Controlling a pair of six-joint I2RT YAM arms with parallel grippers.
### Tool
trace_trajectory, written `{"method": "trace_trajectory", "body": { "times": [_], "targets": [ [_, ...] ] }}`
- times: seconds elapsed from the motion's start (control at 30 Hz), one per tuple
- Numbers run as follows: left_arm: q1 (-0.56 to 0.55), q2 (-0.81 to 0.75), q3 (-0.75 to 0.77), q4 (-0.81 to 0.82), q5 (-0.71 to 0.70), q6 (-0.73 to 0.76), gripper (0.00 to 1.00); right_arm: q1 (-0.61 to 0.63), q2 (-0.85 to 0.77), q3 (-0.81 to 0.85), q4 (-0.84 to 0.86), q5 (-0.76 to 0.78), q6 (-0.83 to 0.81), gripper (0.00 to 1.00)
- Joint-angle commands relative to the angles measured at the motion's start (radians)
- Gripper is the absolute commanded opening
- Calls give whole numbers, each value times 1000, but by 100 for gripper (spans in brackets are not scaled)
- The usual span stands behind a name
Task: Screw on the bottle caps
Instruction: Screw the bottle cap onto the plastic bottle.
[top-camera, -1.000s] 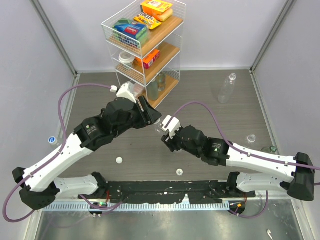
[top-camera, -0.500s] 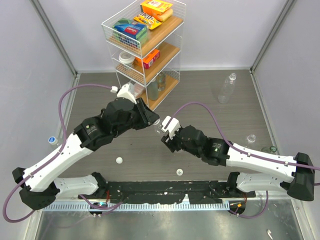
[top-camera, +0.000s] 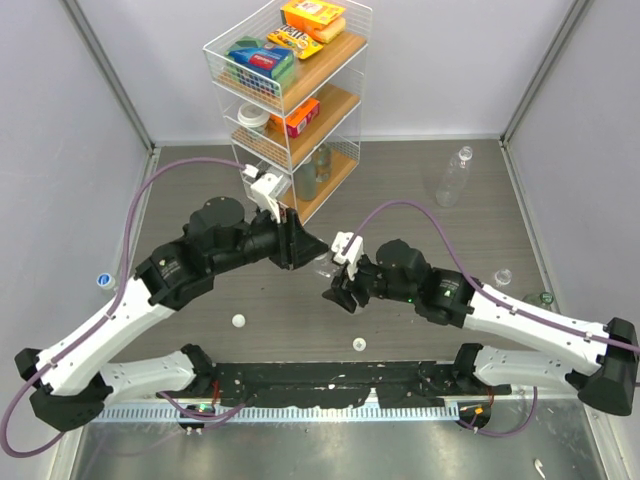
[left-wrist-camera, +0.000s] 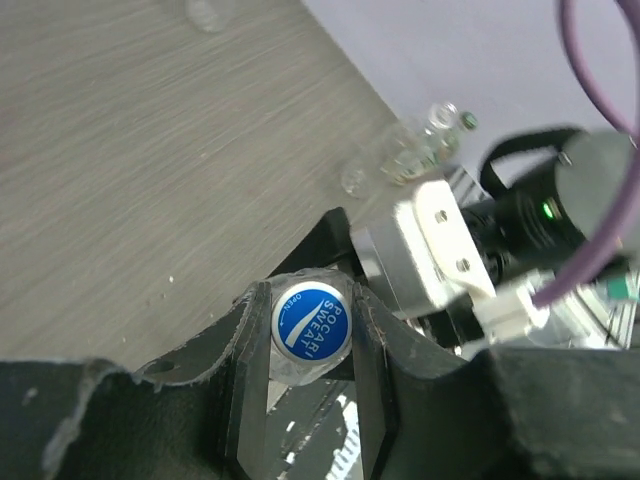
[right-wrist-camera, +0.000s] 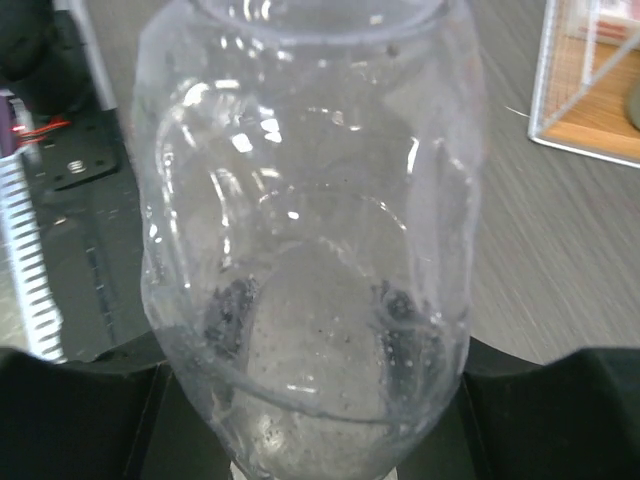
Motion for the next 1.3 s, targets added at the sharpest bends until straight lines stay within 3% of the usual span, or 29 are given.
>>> {"method": "trace_trajectory", "body": {
  "times": [0.0,0.13,0.33,0.43,0.47,0.6,0.67,0.83,1.0,1.13,1.27],
  "targets": [
    [-25,-9,-59,138,391,181,0,-15,-61,60,139,-312,-33,1],
    [-25,-15,-78,165,468,207,0,-17,-116,57,111,-497,-106,1],
    [-25,-3,-67,117,540,270,0,-20,-168,53,74,-611,-183,1],
    [-25,0,-64,122,547,273,7,-20,-160,63,57,-631,-183,1],
    [-25,2,-56,129,563,275,16,-20,-154,71,51,-642,-183,1],
    [-25,-15,-21,135,470,263,82,-20,-153,73,48,-587,-183,1],
    [-25,-41,-23,158,390,238,99,-23,-154,73,31,-524,-188,1],
    [-25,-158,-79,234,155,109,100,-20,-153,71,-24,-279,-179,1],
    [-25,-245,-86,172,-73,71,100,-20,-116,100,-67,-59,-133,1],
    [-25,-181,25,21,-352,8,100,-21,-52,126,-95,142,-102,1],
    [-25,-54,127,-82,-426,-69,95,-21,-7,132,-95,191,-102,1]
  ]
}}
